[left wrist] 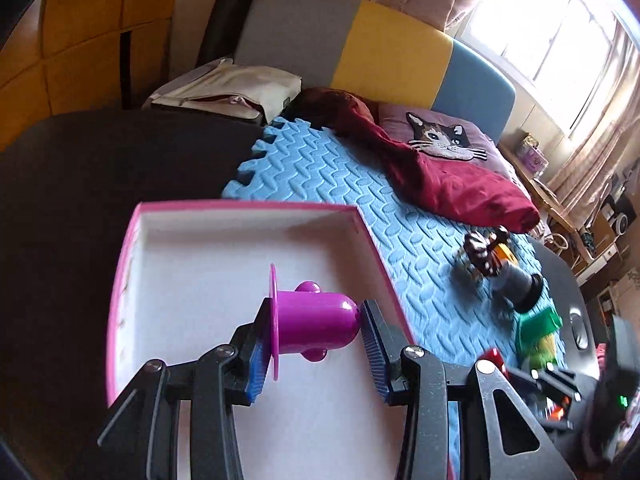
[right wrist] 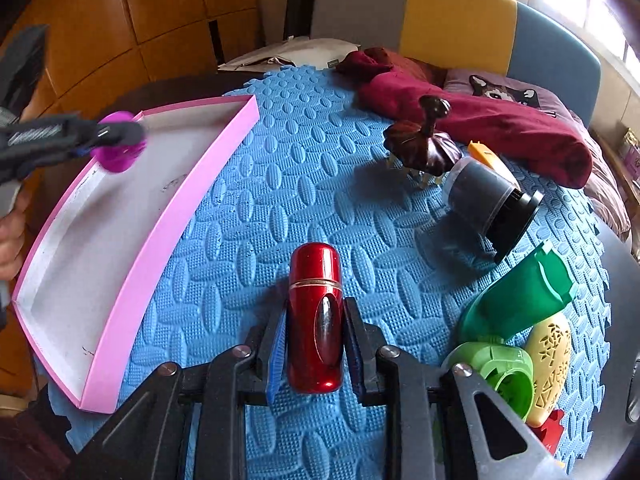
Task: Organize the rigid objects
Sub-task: 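Carry the magenta cup into the white tray and open the left gripper, then carry the red cylinder into the tray and open the right gripper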
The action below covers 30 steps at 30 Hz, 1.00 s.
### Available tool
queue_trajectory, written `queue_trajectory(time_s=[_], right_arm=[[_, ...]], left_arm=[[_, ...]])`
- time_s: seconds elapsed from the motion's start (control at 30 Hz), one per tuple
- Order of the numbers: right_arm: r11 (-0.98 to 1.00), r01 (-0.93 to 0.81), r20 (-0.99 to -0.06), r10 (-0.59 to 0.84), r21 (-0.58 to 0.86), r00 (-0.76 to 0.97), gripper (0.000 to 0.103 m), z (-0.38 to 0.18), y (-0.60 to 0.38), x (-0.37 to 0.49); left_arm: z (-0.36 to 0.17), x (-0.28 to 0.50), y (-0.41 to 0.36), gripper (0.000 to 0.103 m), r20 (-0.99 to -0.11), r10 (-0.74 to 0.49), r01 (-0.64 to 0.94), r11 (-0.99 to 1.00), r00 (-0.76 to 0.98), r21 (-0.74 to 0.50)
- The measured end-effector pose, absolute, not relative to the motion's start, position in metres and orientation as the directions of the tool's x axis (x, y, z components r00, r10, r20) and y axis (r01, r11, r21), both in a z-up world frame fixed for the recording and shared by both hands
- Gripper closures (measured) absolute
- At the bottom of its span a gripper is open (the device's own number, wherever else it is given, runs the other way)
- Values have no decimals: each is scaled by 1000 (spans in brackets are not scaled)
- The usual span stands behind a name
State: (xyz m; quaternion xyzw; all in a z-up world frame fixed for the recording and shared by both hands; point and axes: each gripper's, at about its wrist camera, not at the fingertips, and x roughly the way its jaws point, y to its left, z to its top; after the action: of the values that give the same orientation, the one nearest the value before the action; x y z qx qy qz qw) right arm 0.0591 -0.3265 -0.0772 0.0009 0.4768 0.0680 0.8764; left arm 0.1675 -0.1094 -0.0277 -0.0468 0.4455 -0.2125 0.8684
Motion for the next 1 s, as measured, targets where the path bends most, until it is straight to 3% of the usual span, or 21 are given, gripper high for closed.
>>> queue_trajectory(time_s=[0.3, 0.37, 0.43, 0.47, 1.0], right_arm=[[990, -122, -832, 126, 70, 540, 76, -78, -327, 59], [990, -129, -829, 124, 64, 545, 76, -78, -326, 59], [989, -134, -825, 126, 62, 550, 75, -78, -326, 58], [989, -137, -824, 127, 61, 552, 75, -78, -326, 59], [991, -124, -774, 114, 47, 623, 74, -82, -324, 56]], left_arm=[[-39, 203, -137, 60, -761, -371, 331, 919, 532, -216], [-43, 208, -138, 52, -768, -360, 324, 923, 530, -209], [-43, 207, -134, 28, -765, -367, 316, 922, 529, -224], [-41, 203, -131, 26, -759, -367, 310, 923, 538, -227], [-32, 81, -95, 27, -736, -284, 328, 940, 614, -89]])
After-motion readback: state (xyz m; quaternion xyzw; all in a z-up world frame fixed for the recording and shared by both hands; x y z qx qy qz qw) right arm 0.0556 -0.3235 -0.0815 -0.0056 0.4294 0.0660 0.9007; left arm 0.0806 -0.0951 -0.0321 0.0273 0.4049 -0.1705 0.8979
